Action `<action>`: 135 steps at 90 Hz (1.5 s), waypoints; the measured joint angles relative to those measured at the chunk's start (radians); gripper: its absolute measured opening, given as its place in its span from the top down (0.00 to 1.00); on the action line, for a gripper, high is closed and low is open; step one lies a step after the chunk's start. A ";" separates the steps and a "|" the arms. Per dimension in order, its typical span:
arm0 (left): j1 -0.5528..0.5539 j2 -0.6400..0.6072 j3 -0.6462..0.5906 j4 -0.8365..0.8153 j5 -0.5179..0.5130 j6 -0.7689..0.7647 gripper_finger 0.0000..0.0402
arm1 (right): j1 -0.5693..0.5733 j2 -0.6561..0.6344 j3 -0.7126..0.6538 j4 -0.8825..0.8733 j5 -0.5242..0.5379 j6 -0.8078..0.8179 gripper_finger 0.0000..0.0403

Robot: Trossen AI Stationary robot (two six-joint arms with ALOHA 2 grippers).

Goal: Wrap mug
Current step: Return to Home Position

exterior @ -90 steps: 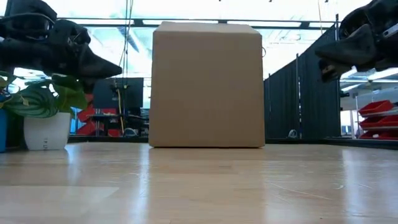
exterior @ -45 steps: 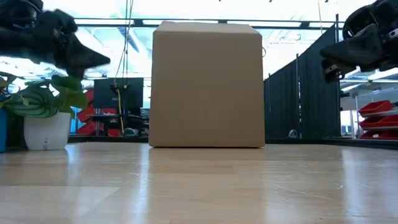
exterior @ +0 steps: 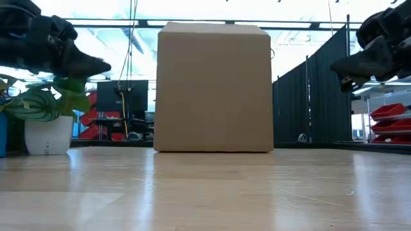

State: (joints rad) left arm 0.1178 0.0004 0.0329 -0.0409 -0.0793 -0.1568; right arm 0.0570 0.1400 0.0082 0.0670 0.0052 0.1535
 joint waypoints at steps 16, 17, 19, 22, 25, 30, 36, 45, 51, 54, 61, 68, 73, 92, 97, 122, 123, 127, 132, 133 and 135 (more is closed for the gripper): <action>0.000 0.008 -0.018 0.054 -0.058 0.052 0.97 | 0.000 0.019 0.000 0.007 0.000 0.000 1.00; 0.000 0.008 -0.018 0.055 -0.065 0.053 0.97 | 0.000 0.019 0.000 0.007 0.000 0.000 1.00; 0.000 0.008 -0.018 0.057 -0.075 0.052 0.97 | 0.000 0.019 0.000 0.006 0.000 0.000 1.00; 0.000 0.008 -0.018 0.058 -0.091 0.049 0.97 | 0.000 0.019 0.000 0.006 0.000 0.000 1.00; 0.000 0.008 -0.018 0.060 -0.103 0.044 0.97 | 0.000 0.019 0.000 0.006 0.000 0.000 1.00; 0.000 0.008 -0.018 0.064 -0.124 0.030 0.97 | 0.000 0.019 0.000 0.007 0.000 0.000 1.00; 0.000 0.008 -0.019 0.073 -0.138 -0.020 0.97 | 0.000 0.019 0.000 0.007 0.000 0.000 1.00; 0.000 0.008 -0.021 0.087 -0.141 -0.140 0.97 | 0.000 0.019 0.000 0.007 0.000 -0.023 0.99; 0.000 0.008 -0.021 0.098 -0.141 -0.189 0.97 | 0.000 0.019 0.000 0.007 0.001 -0.031 0.99; 0.000 0.008 -0.021 0.093 -0.141 -0.189 0.97 | 0.000 0.019 0.000 0.007 0.001 -0.031 0.99; 0.000 0.009 -0.021 0.085 -0.140 -0.187 0.97 | 0.000 0.019 0.000 0.007 0.000 -0.032 0.99; 0.000 0.009 -0.021 0.089 -0.140 -0.188 0.97 | 0.000 0.019 0.000 0.007 0.001 -0.032 0.99; 0.000 0.009 -0.021 0.102 -0.140 -0.188 0.97 | 0.000 0.019 0.000 0.007 0.001 -0.032 0.99; 0.000 0.009 -0.021 0.102 -0.139 -0.188 0.97 | 0.000 0.019 0.000 0.008 0.001 -0.033 0.99; 0.000 0.009 -0.021 0.102 -0.139 -0.188 0.97 | 0.000 0.019 0.000 0.008 0.001 -0.033 0.99; 0.000 0.009 -0.021 0.102 -0.138 -0.189 0.97 | 0.000 0.019 0.000 0.009 0.001 -0.033 0.99; 0.000 0.009 -0.021 0.102 -0.138 -0.189 0.97 | 0.000 0.019 0.000 0.009 0.001 -0.033 0.99; 0.000 0.009 -0.021 0.102 -0.138 -0.189 0.97 | 0.000 0.019 0.000 0.009 0.001 -0.033 0.99; 0.000 0.009 -0.021 0.102 -0.138 -0.189 0.97 | 0.000 0.019 0.000 0.009 0.001 -0.033 0.99; 0.000 0.009 -0.021 0.102 -0.138 -0.189 0.97 | 0.000 0.019 0.000 0.009 0.001 -0.034 0.99; 0.000 0.009 -0.021 0.102 -0.137 -0.189 0.97 | 0.000 0.019 0.000 0.009 0.001 -0.034 0.99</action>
State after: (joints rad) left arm 0.1177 0.0090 0.0120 0.0612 -0.2166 -0.3454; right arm 0.0570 0.1585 0.0082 0.0757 0.0059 0.1200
